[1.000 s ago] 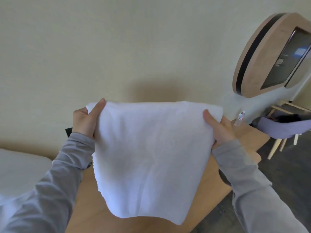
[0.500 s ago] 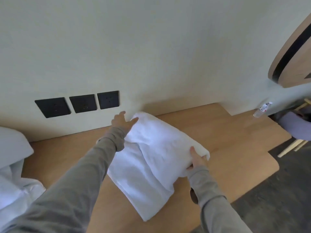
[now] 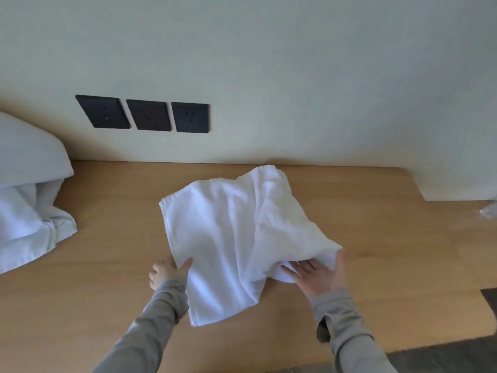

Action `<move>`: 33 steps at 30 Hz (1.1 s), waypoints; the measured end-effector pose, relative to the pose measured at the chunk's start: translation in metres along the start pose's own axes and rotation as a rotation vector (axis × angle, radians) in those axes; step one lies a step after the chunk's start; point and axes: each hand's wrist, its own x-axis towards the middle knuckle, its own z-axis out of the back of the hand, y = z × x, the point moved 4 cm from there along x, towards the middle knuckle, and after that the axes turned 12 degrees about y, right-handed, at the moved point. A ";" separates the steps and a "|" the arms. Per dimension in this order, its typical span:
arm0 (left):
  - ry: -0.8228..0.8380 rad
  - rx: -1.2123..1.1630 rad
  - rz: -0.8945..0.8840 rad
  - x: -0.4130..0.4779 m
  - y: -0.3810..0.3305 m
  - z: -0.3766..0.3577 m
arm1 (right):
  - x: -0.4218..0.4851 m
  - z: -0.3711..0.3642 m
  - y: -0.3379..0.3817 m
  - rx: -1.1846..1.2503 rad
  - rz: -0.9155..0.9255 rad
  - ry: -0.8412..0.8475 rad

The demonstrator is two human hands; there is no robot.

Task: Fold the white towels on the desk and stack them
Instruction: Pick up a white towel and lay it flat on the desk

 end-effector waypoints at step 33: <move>-0.162 0.256 -0.122 0.043 -0.020 0.076 | -0.030 0.115 0.035 -0.137 -0.018 -0.430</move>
